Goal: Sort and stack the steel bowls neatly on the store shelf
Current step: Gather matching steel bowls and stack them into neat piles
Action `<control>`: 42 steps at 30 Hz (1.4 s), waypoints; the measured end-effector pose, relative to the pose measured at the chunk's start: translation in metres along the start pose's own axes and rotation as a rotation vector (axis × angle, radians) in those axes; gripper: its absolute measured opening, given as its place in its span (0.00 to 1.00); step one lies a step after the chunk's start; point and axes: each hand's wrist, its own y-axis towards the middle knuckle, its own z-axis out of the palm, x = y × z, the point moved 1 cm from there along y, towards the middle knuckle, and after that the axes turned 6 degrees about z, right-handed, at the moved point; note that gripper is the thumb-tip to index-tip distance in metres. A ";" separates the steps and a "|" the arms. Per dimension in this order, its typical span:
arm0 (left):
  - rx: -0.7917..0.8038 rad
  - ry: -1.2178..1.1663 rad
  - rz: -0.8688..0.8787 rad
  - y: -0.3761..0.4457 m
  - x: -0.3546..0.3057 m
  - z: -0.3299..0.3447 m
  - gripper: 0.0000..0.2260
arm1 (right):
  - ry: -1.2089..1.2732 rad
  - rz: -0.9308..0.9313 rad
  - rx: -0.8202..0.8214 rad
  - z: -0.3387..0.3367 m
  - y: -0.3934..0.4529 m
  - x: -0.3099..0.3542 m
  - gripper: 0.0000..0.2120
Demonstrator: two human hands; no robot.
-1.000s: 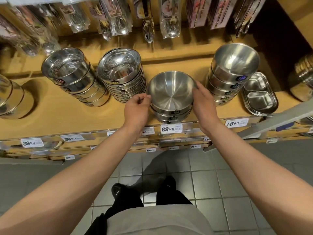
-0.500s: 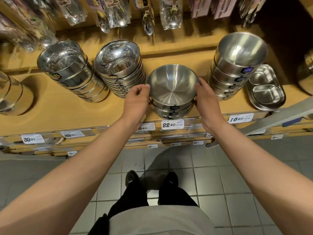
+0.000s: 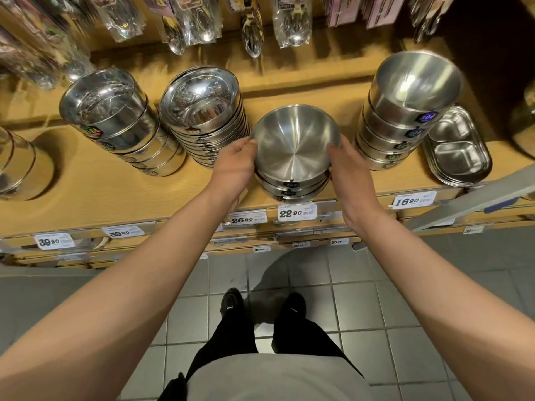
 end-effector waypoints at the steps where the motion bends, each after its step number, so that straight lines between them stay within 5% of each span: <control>1: 0.010 0.004 0.001 0.001 0.000 -0.001 0.12 | -0.002 0.004 0.000 0.001 0.000 0.000 0.15; 20: 0.092 -0.023 0.031 0.011 0.004 -0.012 0.13 | 0.057 0.036 -0.125 0.008 -0.004 -0.003 0.29; 27: 0.106 -0.023 0.034 0.022 -0.001 -0.015 0.12 | 0.080 0.050 -0.147 0.017 -0.010 -0.010 0.15; 35: 0.179 0.009 -0.006 0.025 0.009 -0.018 0.12 | 0.069 0.043 -0.231 0.019 -0.012 -0.007 0.26; 42: 0.206 -0.001 -0.006 0.028 0.009 -0.021 0.15 | 0.062 0.008 -0.231 0.020 -0.013 -0.009 0.23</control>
